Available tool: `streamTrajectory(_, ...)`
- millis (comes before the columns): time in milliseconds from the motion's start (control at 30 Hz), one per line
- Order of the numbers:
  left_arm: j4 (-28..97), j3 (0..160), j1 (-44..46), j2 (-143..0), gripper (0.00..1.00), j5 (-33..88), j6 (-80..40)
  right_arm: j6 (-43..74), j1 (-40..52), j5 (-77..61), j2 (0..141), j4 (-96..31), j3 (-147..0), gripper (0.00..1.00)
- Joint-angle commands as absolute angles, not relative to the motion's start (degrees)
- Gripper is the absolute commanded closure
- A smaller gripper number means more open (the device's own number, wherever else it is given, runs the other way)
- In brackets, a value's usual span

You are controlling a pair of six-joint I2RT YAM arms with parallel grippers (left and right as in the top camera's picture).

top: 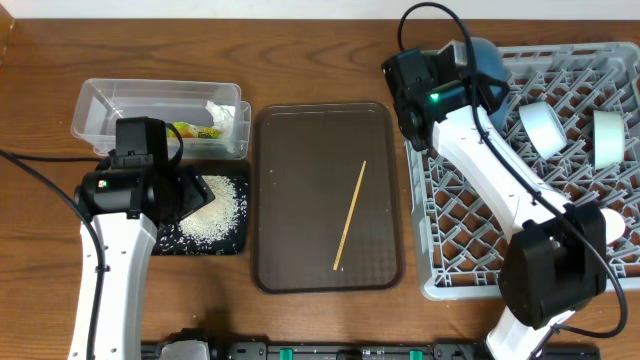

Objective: Sort waste into correct bins and load items into the dishwasher rack
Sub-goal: 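Lift the blue plate and stand it upright in the rack, then move the right gripper to the brown tray and grasp the chopstick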

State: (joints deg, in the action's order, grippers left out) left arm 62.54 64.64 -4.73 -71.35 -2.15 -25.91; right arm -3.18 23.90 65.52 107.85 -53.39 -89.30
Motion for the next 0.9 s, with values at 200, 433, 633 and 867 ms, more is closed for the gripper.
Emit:
streamTrajectory(200,62.54,64.95,-4.97,-71.16,0.13,-3.25,-26.24,2.76,23.88,53.34,107.57,-56.58,-88.77,0.55)
streamTrajectory(433,62.52,64.95,-4.97,-71.16,0.13,-3.25,-26.24,2.74,24.21,51.57,98.35,-53.67,-89.36,0.3)
streamTrajectory(633,62.54,64.95,-4.97,-71.16,0.13,-3.27,-26.24,2.74,23.64,34.79,87.59,-47.81,-89.36,0.23)
streamTrajectory(867,62.54,64.95,-4.97,-71.16,0.13,-3.25,-26.24,2.79,23.7,15.11,84.97,-49.52,-89.23,0.28)
